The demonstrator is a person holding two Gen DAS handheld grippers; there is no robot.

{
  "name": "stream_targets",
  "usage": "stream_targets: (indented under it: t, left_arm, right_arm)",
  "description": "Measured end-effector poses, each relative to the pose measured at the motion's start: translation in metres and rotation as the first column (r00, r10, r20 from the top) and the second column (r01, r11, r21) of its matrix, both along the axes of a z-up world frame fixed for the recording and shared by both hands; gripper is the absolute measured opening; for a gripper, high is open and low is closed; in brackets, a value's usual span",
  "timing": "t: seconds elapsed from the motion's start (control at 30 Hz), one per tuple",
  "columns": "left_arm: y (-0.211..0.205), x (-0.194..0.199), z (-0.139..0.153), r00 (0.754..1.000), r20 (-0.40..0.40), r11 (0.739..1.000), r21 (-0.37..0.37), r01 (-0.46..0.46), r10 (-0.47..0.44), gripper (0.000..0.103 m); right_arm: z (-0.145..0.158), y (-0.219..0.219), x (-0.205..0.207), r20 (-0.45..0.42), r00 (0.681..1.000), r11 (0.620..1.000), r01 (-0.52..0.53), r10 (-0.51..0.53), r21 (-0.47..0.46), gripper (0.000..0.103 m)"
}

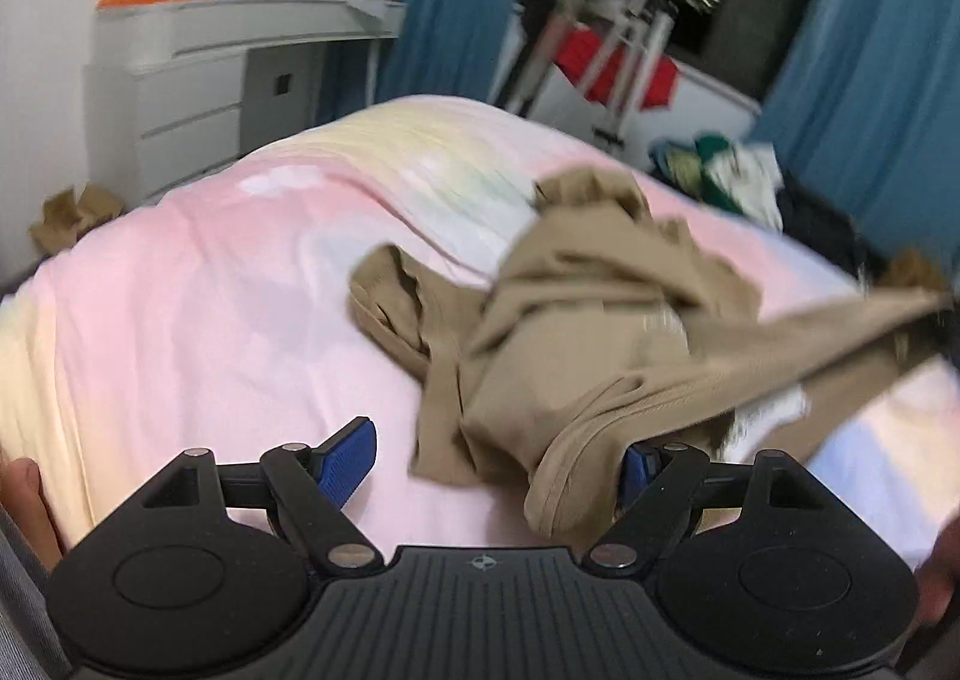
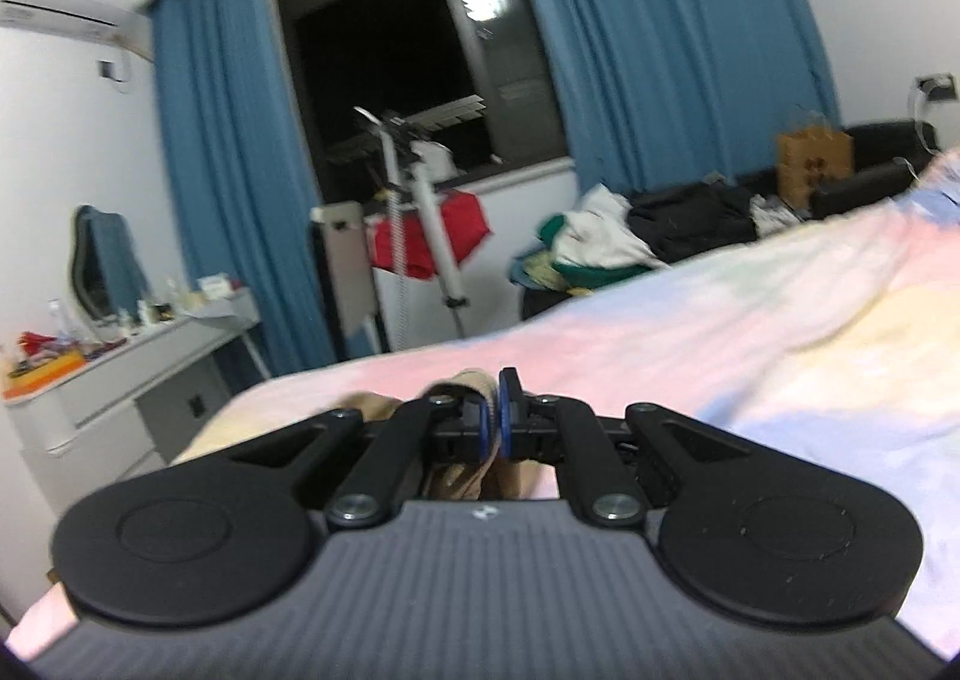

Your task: Fold clothes

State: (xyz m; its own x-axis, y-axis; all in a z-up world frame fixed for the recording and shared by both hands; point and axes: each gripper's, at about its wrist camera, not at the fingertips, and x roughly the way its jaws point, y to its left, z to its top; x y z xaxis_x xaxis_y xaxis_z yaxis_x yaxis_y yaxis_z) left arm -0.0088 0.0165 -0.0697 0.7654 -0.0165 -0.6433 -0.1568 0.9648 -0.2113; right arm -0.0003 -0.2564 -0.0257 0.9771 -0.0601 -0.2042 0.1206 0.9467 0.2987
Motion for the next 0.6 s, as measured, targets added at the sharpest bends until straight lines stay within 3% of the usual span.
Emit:
stream_targets:
  t: [0.1, 0.23, 0.37, 0.47, 0.6]
  left_arm:
    - [-0.010, -0.003, -0.006, 0.998, -0.026, 0.998, 0.038, 0.053, -0.052, 0.080]
    - [-0.011, 0.000, -0.013, 0.996, -0.040, 0.994, 0.076, 0.081, -0.079, 0.068]
    - [0.004, 0.001, 0.005, 0.996, 0.092, 0.997, 0.078, 0.000, -0.007, 0.063]
    - [0.010, -0.003, 0.023, 0.976, 0.216, 0.993, 0.100, -0.055, 0.032, 0.063]
    - [0.005, -0.003, 0.014, 0.983, 0.184, 0.993, 0.111, -0.040, 0.019, 0.063]
  right_arm:
    - [-0.005, -0.007, 0.005, -0.036, 0.998, 0.999, 0.051, -0.051, 0.017, 0.007]
    - [-0.010, -0.015, 0.006, -0.043, 0.994, 0.994, 0.104, -0.102, 0.026, 0.007]
    - [-0.016, -0.019, 0.008, -0.083, 0.991, 0.993, 0.105, -0.101, 0.048, 0.007]
    - [-0.021, -0.020, 0.012, -0.131, 0.989, 0.994, 0.078, -0.068, 0.074, 0.008]
    - [-0.031, -0.024, 0.018, -0.217, 0.976, 0.982, 0.041, 0.000, 0.182, 0.009]
